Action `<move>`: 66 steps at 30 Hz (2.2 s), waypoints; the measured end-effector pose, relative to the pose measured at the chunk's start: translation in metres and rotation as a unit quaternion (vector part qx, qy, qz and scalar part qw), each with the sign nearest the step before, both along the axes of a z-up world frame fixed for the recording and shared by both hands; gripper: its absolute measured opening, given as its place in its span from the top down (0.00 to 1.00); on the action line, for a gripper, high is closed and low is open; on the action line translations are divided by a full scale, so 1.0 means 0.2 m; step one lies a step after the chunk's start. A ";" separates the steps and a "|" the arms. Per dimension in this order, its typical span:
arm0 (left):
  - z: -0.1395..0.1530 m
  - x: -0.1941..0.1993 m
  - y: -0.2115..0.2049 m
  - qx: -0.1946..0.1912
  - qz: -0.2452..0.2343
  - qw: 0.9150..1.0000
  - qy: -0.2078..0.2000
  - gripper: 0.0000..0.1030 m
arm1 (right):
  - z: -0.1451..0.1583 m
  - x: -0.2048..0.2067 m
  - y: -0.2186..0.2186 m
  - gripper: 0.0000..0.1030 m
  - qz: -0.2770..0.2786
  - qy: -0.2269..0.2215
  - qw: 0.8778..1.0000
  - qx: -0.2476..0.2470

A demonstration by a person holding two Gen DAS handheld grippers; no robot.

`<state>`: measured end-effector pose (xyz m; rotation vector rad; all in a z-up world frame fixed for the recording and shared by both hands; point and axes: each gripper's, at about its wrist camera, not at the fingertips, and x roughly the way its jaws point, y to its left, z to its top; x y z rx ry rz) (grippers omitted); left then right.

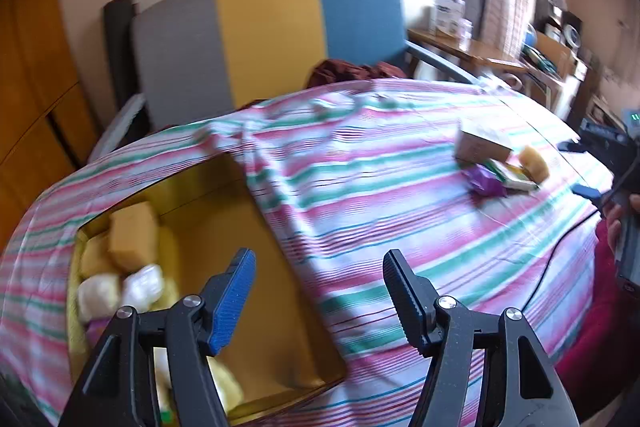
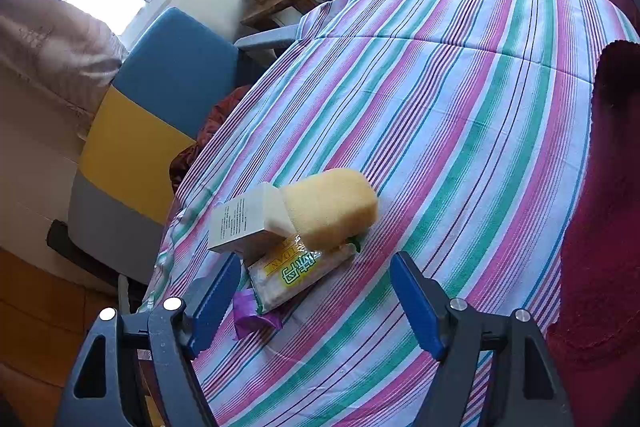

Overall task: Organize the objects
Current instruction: 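Move both grippers back toward the remaining items on the table, then grasp the purple cloth with the left gripper and lift it, then grasp the yellow sponge with right while left carries the purple cloth toward the tray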

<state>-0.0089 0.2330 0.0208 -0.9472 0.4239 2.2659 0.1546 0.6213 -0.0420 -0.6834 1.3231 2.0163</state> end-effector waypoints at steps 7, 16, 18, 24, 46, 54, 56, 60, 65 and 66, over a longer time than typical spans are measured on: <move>-0.08 0.04 0.32 -0.023 -0.064 0.997 -0.025 0.35 | -0.03 0.01 -0.01 0.24 0.007 0.022 0.999 -0.023; -0.21 0.02 0.74 -0.023 -0.127 0.987 -0.098 0.35 | -0.04 0.00 -0.01 0.24 0.028 0.042 0.998 -0.036; -0.23 0.02 0.81 -0.025 -0.135 0.986 -0.097 0.35 | -0.04 -0.01 -0.02 0.24 0.031 0.045 0.998 -0.038; -0.27 0.06 1.05 -0.060 -0.227 0.972 -0.025 0.32 | -0.06 -0.02 -0.01 0.23 0.042 0.051 0.996 -0.055; -0.45 -0.04 1.37 -0.091 -0.369 0.923 -0.059 0.60 | -0.11 -0.02 0.00 0.23 0.050 0.059 0.993 -0.085; -0.44 -0.01 1.15 -0.056 -0.320 0.940 -0.105 0.62 | -0.11 -0.02 -0.01 0.23 0.047 0.052 0.994 -0.083; -0.46 -0.02 1.07 -0.046 -0.287 0.948 -0.129 0.62 | -0.11 -0.02 -0.01 0.23 0.047 0.049 0.994 -0.082; -0.47 0.01 0.90 -0.027 -0.243 0.960 -0.138 0.62 | -0.11 -0.01 0.00 0.23 0.040 0.042 0.995 -0.080; -0.43 0.08 0.74 -0.008 -0.211 0.968 -0.138 0.62 | -0.08 0.01 0.00 0.23 0.029 0.012 0.998 -0.058; -0.41 0.09 0.71 -0.004 -0.210 0.968 -0.136 0.62 | -0.06 0.00 0.01 0.23 0.032 0.000 0.998 -0.046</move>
